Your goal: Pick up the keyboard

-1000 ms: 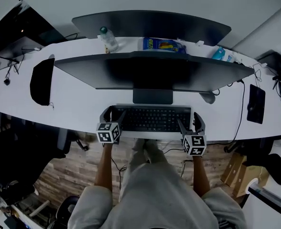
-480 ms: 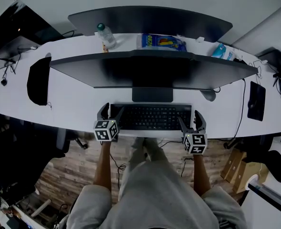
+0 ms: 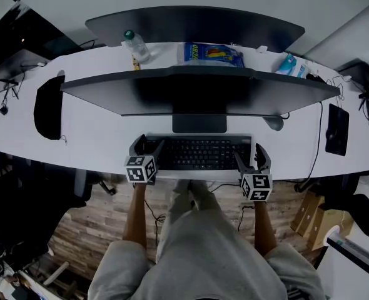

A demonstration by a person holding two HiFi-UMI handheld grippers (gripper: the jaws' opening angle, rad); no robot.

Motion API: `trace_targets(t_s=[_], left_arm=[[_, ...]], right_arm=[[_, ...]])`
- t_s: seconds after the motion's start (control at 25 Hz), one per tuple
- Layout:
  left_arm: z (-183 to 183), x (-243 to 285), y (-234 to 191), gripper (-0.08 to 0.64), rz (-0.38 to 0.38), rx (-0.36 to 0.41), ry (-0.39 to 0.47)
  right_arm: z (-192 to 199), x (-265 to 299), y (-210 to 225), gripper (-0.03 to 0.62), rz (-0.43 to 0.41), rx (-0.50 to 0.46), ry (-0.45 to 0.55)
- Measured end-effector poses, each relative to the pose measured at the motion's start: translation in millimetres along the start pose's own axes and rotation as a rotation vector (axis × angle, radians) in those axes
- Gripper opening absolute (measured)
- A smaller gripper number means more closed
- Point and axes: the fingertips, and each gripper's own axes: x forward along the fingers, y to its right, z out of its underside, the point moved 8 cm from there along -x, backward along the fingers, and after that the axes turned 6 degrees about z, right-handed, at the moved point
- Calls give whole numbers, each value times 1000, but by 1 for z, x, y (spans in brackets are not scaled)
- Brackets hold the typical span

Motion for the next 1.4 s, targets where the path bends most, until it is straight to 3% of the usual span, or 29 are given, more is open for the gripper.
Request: trace_targets(t_s=[0.72,1.16,1.4], left_arm=[[10,-6,2,333,9,-36,-21],[10,-3,3,333,1,-46,-14],[11,-4,3,333,5,-50,-10]], right_arm=[[8,12,3,348,-19,22,-28],[25,35,14,402,-59,177,-97],[24,45,12,402,-81,195,-109]])
